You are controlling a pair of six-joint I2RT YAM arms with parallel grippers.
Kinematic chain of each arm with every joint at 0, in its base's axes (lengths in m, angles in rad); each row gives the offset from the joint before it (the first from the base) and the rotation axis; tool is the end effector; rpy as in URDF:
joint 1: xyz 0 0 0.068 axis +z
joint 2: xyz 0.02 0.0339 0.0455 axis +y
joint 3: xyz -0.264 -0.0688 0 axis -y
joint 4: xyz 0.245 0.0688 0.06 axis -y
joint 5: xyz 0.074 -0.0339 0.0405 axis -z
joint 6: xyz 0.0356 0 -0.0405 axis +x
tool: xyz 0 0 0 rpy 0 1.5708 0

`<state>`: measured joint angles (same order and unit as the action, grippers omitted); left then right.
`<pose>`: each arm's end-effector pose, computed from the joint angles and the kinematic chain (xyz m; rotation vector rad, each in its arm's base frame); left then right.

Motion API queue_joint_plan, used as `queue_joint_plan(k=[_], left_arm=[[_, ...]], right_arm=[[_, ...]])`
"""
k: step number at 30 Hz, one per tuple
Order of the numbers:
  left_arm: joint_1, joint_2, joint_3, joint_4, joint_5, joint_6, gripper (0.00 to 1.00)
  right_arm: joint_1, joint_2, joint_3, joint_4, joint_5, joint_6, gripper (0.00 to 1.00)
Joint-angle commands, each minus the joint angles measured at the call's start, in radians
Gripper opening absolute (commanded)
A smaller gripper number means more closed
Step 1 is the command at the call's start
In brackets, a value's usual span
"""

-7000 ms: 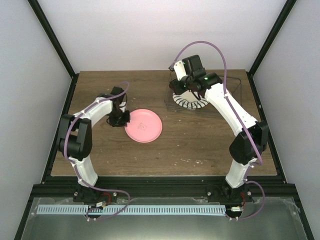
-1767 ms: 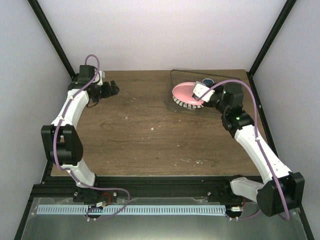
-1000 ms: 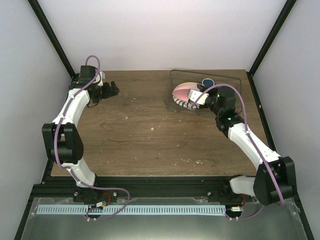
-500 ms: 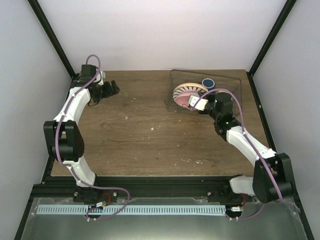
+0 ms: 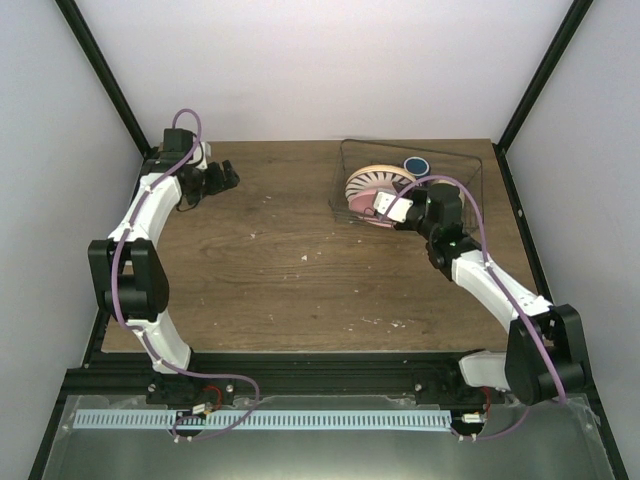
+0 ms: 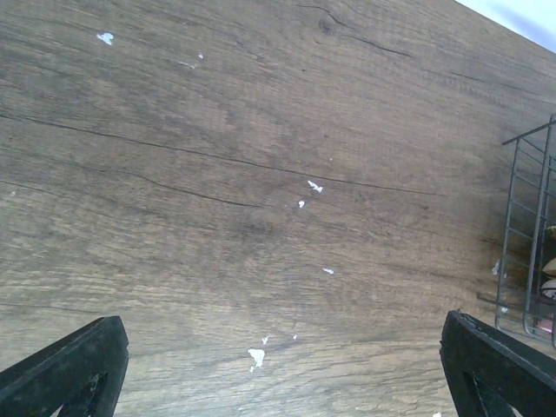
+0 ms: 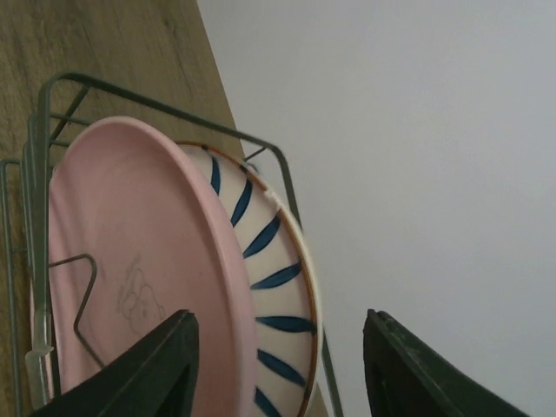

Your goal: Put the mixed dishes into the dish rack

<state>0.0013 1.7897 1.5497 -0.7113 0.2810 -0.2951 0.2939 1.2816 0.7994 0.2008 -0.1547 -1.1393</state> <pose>0.3924 -0.0094 0.2831 -0.2603 2.5189 -0.4724 0.2803 0.0906 0.2758 -1.3098 1.3378 -0.4444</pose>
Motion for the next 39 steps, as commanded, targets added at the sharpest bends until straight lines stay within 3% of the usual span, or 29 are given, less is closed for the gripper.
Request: queue_joint_plan(k=[1,6,12,16,21,25,30,36,39], left_arm=[[0.002,0.032,0.03,0.022,0.047,0.001,1.0],[-0.008,0.064,0.055,0.015,0.065,0.018,1.0],[-0.019,0.088,0.082,0.007,0.083,0.034,1.0],[-0.023,0.091,0.078,0.023,0.073,0.032,1.0],[-0.021,0.106,0.103,0.024,0.065,0.022,1.0],[-0.016,0.105,0.12,0.034,0.058,0.018,1.0],[0.0,0.106,0.142,0.027,0.038,0.025,1.0],[0.008,0.108,0.166,-0.001,-0.06,0.031,1.0],[0.013,0.101,0.168,-0.002,-0.092,0.03,1.0]], right_arm=[[0.013,-0.06,0.086,-0.011,-0.047,0.067,0.6],[0.013,-0.108,0.133,-0.061,-0.077,0.148,0.86],[0.016,-0.127,0.14,-0.049,-0.009,0.221,0.99],[0.009,-0.056,0.243,-0.074,0.118,0.42,1.0],[-0.041,0.241,0.607,-0.386,0.341,0.756,1.0],[-0.137,0.428,0.885,-0.628,0.322,0.991,1.0],[-0.246,0.579,1.105,-0.845,0.291,1.188,1.0],[-0.371,0.588,1.057,-0.882,0.216,1.386,1.0],[-0.392,0.556,0.988,-0.853,0.266,1.413,1.0]])
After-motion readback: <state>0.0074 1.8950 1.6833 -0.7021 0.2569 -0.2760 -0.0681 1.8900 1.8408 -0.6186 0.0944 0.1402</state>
